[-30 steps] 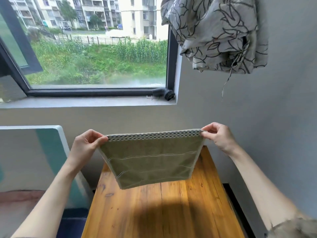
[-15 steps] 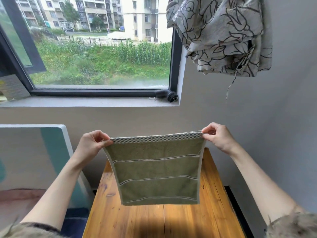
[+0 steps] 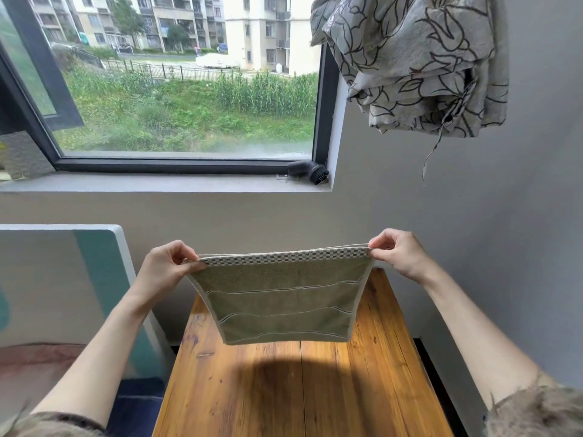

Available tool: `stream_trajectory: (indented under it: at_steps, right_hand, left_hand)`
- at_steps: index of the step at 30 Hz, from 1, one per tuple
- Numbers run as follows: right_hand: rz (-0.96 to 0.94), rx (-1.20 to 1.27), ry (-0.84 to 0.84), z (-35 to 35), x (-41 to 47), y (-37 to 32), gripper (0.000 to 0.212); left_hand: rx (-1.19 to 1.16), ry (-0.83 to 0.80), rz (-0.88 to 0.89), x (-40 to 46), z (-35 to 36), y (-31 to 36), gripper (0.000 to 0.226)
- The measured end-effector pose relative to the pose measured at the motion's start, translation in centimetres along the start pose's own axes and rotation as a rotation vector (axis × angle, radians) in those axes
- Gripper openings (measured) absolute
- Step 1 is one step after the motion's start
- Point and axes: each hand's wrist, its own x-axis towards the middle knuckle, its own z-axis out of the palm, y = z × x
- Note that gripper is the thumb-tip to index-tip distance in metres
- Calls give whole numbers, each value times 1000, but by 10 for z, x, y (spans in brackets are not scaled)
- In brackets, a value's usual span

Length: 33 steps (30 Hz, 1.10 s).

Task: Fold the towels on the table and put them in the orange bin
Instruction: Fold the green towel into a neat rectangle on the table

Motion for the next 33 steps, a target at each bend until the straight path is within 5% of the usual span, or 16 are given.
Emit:
stream_trajectory:
  at_steps: [8, 16, 25, 33]
  right_hand:
    - [-18, -280, -77, 16, 6, 9, 18]
    - [31, -433, 83, 39, 20, 31, 21]
    - [-187, -265, 367, 26, 7, 14, 22]
    - [192, -231, 72, 64, -102, 104, 18]
  left_hand:
    - [190, -82, -8, 1, 18, -10, 16]
    - [35, 2, -166, 16, 45, -12, 7]
    - [-164, 84, -63, 11, 37, 12, 6]
    - [-132, -247, -380, -100, 60, -51, 7]
